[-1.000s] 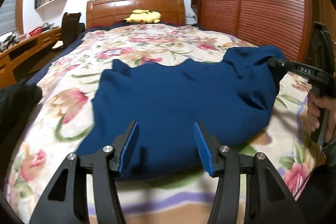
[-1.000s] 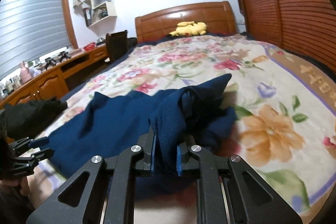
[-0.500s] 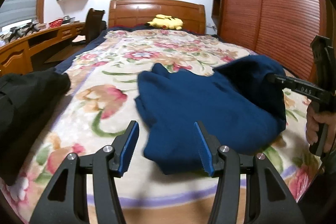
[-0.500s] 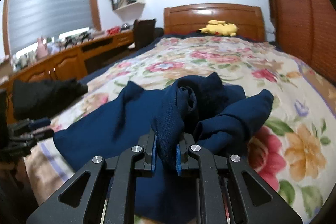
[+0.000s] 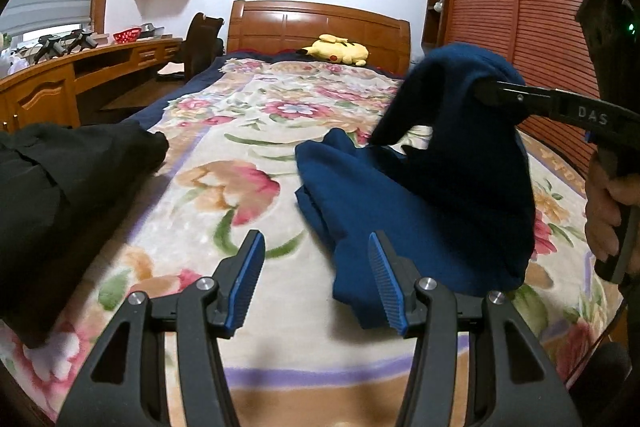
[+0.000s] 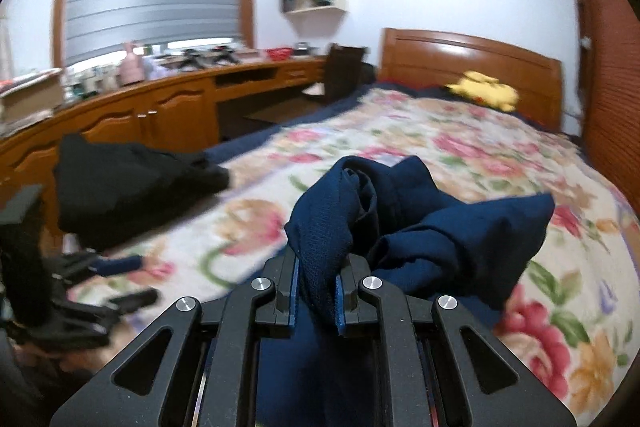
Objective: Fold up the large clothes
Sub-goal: 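Lift the gripped jacket edge with the right tool and fold it over, then grasp the jacket bundle with the left tool while the right tool grasps it too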
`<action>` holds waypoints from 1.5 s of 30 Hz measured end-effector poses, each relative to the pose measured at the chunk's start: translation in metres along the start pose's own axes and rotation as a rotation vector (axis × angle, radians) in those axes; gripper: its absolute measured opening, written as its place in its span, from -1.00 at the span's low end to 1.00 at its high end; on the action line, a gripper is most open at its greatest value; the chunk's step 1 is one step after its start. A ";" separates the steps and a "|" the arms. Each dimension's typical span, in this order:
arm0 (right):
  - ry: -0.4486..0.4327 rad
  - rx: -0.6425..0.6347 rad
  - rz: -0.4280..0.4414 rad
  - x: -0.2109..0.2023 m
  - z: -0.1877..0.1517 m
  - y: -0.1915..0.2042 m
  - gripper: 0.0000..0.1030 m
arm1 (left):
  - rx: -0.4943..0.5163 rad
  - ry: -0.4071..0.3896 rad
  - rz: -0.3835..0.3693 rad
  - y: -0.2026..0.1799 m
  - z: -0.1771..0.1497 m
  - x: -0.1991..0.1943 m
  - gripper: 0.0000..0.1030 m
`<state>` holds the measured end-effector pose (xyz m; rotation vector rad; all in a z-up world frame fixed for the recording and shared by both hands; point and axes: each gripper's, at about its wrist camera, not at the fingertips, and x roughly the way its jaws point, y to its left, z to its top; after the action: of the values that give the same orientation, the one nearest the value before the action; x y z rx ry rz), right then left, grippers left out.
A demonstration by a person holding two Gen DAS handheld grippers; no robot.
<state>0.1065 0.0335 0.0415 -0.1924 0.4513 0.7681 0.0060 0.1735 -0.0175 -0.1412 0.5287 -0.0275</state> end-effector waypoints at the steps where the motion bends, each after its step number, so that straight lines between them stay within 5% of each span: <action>1: 0.010 0.002 0.032 0.004 0.002 0.006 -0.79 | -0.003 -0.001 0.004 0.002 -0.001 -0.002 0.03; 5: 0.150 0.027 0.151 0.042 -0.014 0.029 -0.79 | -0.027 0.001 0.015 0.013 -0.002 -0.003 0.03; 12: 0.294 0.007 0.174 0.064 -0.036 0.040 -0.63 | -0.027 0.002 0.015 0.015 -0.003 -0.003 0.03; 13: 0.290 0.010 0.180 0.061 -0.034 0.038 -0.45 | -0.026 0.002 0.014 0.015 -0.003 -0.003 0.03; 14: 0.273 0.010 0.188 0.053 -0.030 0.036 -0.07 | -0.025 0.001 0.012 0.014 -0.003 -0.003 0.03; 17: 0.182 0.011 0.183 0.024 -0.015 0.027 0.36 | -0.025 0.000 0.006 0.013 -0.003 -0.003 0.03; 22: 0.132 0.037 0.064 0.004 -0.005 -0.010 0.39 | -0.013 -0.003 -0.008 0.007 -0.003 -0.001 0.03; 28: 0.267 0.052 -0.057 0.032 -0.044 -0.044 0.36 | 0.005 -0.015 -0.029 -0.005 -0.001 -0.001 0.03; 35: 0.358 0.066 0.026 0.048 -0.088 -0.036 0.27 | 0.046 -0.022 -0.057 -0.026 0.011 0.004 0.03; 45: 0.310 0.097 0.046 0.014 -0.080 -0.062 0.26 | 0.134 0.022 -0.104 -0.064 0.031 0.036 0.03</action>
<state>0.1327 -0.0281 -0.0358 -0.2117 0.7880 0.7621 0.0534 0.1122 0.0001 -0.0371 0.5397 -0.1657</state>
